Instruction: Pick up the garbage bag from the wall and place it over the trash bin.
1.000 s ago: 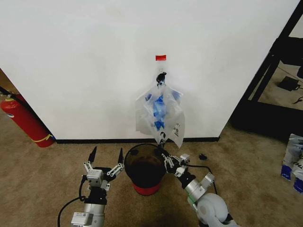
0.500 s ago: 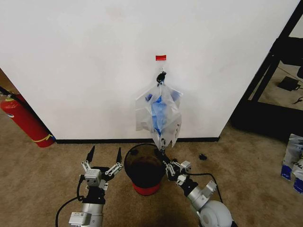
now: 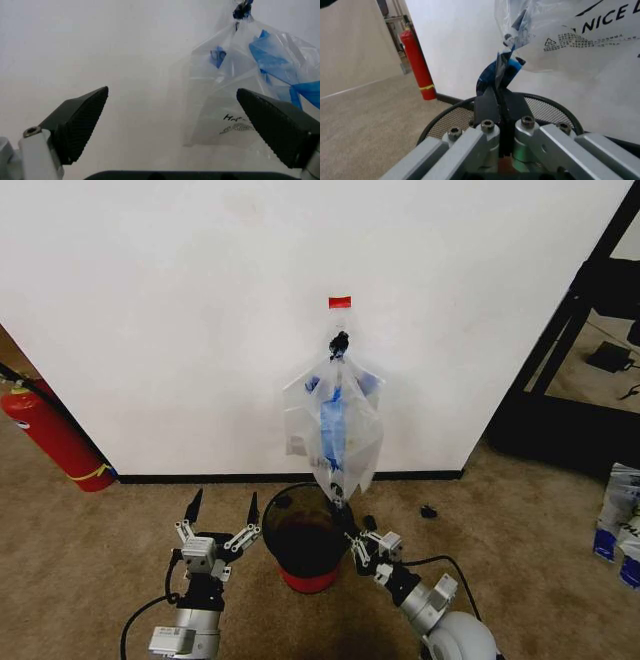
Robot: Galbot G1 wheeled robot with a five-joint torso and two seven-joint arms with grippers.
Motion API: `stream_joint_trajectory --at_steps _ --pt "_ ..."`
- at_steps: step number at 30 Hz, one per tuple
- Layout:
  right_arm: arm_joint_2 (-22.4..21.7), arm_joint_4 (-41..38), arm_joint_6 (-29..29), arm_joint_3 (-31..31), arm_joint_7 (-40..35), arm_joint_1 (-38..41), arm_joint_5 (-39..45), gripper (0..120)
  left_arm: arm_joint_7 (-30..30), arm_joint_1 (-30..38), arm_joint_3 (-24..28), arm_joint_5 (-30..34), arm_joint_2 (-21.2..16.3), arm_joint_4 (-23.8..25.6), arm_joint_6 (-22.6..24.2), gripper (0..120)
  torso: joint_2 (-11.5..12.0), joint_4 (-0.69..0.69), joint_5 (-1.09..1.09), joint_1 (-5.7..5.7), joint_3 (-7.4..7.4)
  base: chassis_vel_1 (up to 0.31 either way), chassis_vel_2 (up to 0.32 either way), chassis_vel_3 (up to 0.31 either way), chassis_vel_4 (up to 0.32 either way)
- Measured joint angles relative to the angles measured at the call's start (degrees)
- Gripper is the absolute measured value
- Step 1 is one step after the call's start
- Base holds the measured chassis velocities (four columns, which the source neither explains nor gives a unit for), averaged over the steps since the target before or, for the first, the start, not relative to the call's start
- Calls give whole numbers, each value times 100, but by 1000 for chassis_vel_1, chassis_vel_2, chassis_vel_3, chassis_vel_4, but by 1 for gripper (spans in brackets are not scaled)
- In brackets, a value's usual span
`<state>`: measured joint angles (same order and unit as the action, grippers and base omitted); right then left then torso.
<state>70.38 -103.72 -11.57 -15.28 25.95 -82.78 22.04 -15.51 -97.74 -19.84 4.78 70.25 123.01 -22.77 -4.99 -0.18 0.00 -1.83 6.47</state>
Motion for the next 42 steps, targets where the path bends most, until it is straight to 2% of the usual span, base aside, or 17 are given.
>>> stream_joint_trajectory --at_steps 7,14,20,23,26,28,30,32,35,36,38,40,41,42 --pt "-1 -74 -3 -33 -86 52 87 0 -1 16 27 2 -19 -1 11 100 0 0 0 0 0 0 0 0 0" --pt "-26 -292 200 -43 -589 295 618 0 -2 62 146 -24 -99 68 116 100 0 0 0 0 0 0 0 0 0" --pt "-93 -430 505 5 -1138 586 1085 0 -13 272 384 118 -461 240 434 100 0 0 0 0 0 0 0 0 0" --pt "-108 -462 662 88 -1463 797 1285 0 -25 661 595 425 -878 388 806 100 0 1 -1 0 0 0 0 0 0" --pt "-102 -470 786 149 -1754 993 1392 0 -81 1286 853 806 -1367 486 1207 100 0 0 -1 0 1 0 0 0 0" --pt "-101 -470 811 157 -1811 1033 1396 0 -98 1425 926 909 -1471 511 1303 100 0 0 -2 0 1 0 0 0 0" --pt "-93 -458 867 179 -1941 1110 1390 0 -163 1910 1198 1290 -1827 597 1642 100 0 -1 -1 0 1 0 0 0 0" --pt "-87 -401 922 190 -2094 1177 1263 0 -261 2921 1765 2038 -2494 722 2439 100 1 1 -2 0 1 0 0 0 0" --pt "-93 -385 952 154 -2169 1164 1180 0 -330 4027 2302 2642 -3063 747 3124 100 0 -2 -1 -1 1 0 0 0 0" --pt "-93 -385 952 154 -2169 1164 1180 0 -330 4027 2302 2642 -3063 747 3124 100 0 -2 -1 -1 1 0 0 0 0" --pt "-92 -384 967 85 -2214 1130 1145 0 -383 4946 2752 3106 -3322 650 3622 100 1 0 0 0 1 0 0 0 0" --pt "-80 -384 975 39 -2233 1110 1114 0 -460 5804 3373 3384 -3292 467 3904 100 1 1 0 0 1 0 0 0 0" --pt "-80 -384 975 39 -2233 1110 1114 0 -460 5804 3373 3384 -3292 467 3904 100 1 1 0 0 1 0 0 0 0" --pt "-75 -384 977 13 -2239 1096 1097 0 -518 6310 3803 3558 -3202 344 4049 100 1 1 -1 0 2 0 0 0 0"
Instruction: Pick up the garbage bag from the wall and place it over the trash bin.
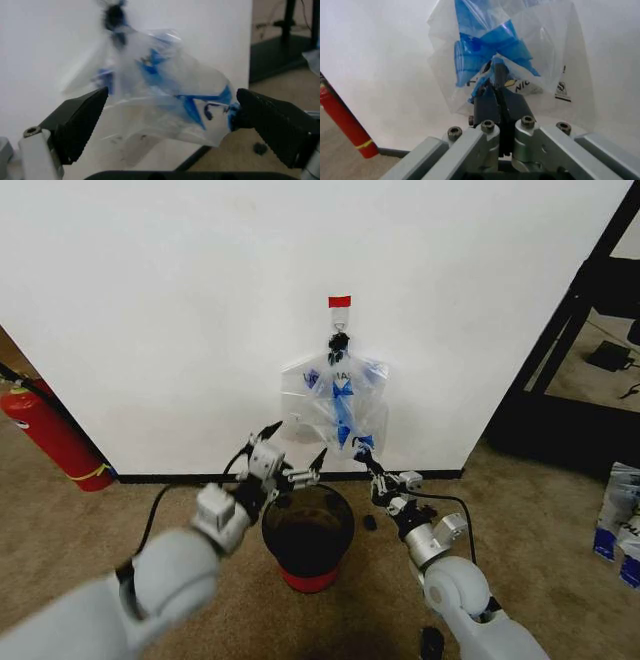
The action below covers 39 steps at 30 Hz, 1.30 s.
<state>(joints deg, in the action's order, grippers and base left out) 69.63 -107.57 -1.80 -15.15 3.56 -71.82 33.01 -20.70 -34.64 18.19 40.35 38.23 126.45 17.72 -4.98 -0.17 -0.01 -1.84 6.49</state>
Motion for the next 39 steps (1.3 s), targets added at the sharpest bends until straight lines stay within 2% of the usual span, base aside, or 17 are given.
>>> stream_joint_trajectory --at_steps 4,6,13,16,21,25,32,39 --pt "5 -26 5 -83 -11 -37 -22 0 -136 1274 1050 417 319 -285 426 100 0 -4 1 0 0 0 0 0 0" --pt "3 -50 7 -121 -12 -65 -26 0 -164 1712 1375 513 424 -374 610 100 0 -2 2 1 -1 0 0 0 0" --pt "18 -133 8 -212 -6 -169 -52 0 -244 2405 2098 653 714 -750 936 94 0 -1 2 1 -1 0 0 0 0" --pt "22 -156 8 -222 -1 -192 -64 0 -288 2474 2210 692 772 -842 988 93 0 0 2 1 -1 0 0 0 0" --pt "31 -218 8 -227 7 -241 -81 0 -481 2553 2337 934 971 -1118 1148 73 0 -1 2 1 -1 0 0 0 0" --pt "34 -256 3 -242 14 -290 -95 0 -571 2582 2337 1055 1083 -1278 1221 66 0 0 2 1 -1 0 0 0 0" --pt "27 -316 -2 -260 23 -327 -90 0 -620 2655 2448 995 1207 -1520 1277 68 0 -1 2 1 -1 0 0 0 0" --pt "25 -364 0 -253 39 -331 -61 0 -670 2753 2611 832 1273 -1694 1358 77 0 0 1 1 -1 0 0 0 0"
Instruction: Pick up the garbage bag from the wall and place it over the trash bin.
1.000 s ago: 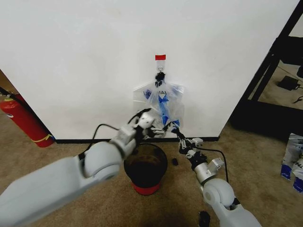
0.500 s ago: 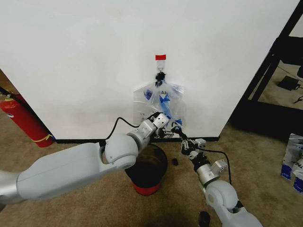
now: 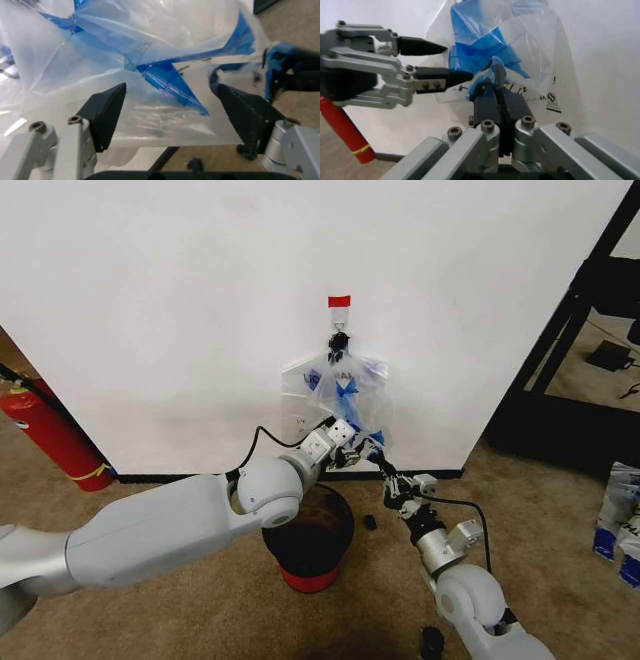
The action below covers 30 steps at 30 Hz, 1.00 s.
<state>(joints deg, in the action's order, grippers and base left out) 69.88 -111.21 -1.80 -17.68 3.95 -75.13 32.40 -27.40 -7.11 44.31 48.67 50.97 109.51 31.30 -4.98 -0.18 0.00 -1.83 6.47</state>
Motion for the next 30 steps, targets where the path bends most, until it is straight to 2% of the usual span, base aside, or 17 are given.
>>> stream_joint_trajectory --at_steps 1,4,6,12,13,18,21,24,29,30 --pt "6 -6 2 9 3 -1 6 0 -10 30 47 -54 21 -49 13 77 0 0 0 0 0 0 0 0 0" --pt "14 -37 12 20 12 -5 23 0 -40 78 161 -115 37 -155 59 63 0 0 0 0 0 0 0 0 0" --pt "15 -43 16 20 12 -5 28 0 -48 78 168 -120 37 -167 66 59 0 0 0 0 0 0 0 0 0" --pt "8 -61 29 13 12 -2 54 0 -108 69 163 -104 29 -188 94 34 0 -1 0 0 0 0 0 0 0" --pt "8 -61 29 13 12 -2 54 0 -108 69 163 -104 29 -188 94 34 0 -1 0 0 0 0 0 0 0" --pt "13 -65 33 10 13 -2 53 0 -154 -59 28 -96 10 -181 68 15 0 0 0 0 0 0 0 0 0" --pt "42 -47 20 -11 13 -20 45 0 -223 -199 -217 -47 -26 -46 43 1 0 0 0 0 0 0 0 0 0" --pt "62 -35 12 -31 13 -27 52 0 -253 -262 -318 -21 -47 6 21 0 0 -1 0 0 0 0 0 0 0" --pt "168 45 -40 -140 -7 -69 114 0 -390 -847 -1025 116 -228 331 -157 0 0 0 0 0 0 0 0 0 0" --pt "168 45 -40 -140 -7 -69 114 0 -390 -847 -1025 116 -228 331 -157 0 0 0 0 0 0 0 0 0 0"
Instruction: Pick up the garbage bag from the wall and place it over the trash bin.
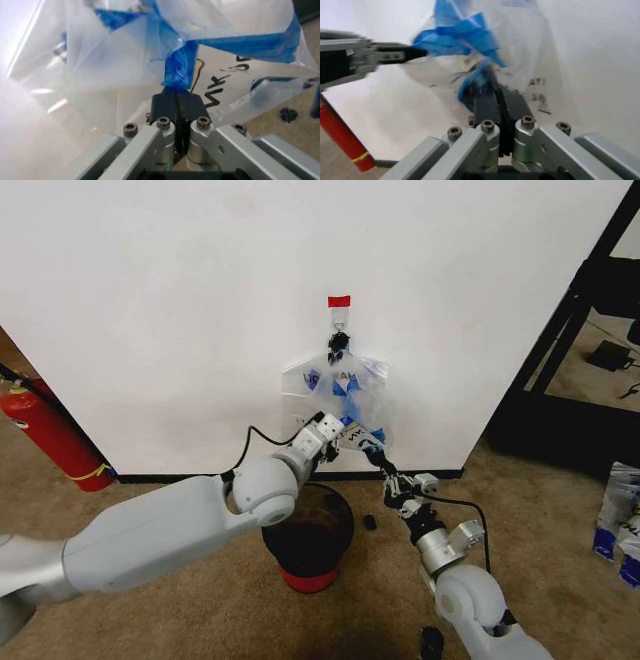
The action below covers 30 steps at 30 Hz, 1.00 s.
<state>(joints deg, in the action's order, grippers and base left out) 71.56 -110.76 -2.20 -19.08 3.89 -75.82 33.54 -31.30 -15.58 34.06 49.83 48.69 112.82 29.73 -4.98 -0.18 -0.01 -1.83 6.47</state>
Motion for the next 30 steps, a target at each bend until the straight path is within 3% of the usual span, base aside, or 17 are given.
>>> stream_joint_trajectory --at_steps 6,17,23,27,30 --pt "117 86 12 -92 -184 20 270 0 -229 -844 -628 195 -9 270 -394 0 0 0 0 0 0 0 0 0 0" --pt "-27 -165 -12 -168 85 -273 35 1 -350 -1351 -810 -77 66 498 -722 0 0 0 1 0 0 0 0 0 0" --pt "-383 -490 -296 -453 745 -989 -749 26 -355 -1518 -900 -353 124 500 -929 0 0 -1 1 0 0 0 0 0 0" --pt "-519 -710 -415 -525 816 -1203 -966 36 -345 -1578 -912 -397 128 516 -947 0 0 -1 1 0 -1 0 0 0 0" --pt "-744 -1156 -318 -546 501 -1183 -804 51 -329 -1651 -907 -492 165 517 -954 0 0 -1 1 0 -1 0 0 0 0"
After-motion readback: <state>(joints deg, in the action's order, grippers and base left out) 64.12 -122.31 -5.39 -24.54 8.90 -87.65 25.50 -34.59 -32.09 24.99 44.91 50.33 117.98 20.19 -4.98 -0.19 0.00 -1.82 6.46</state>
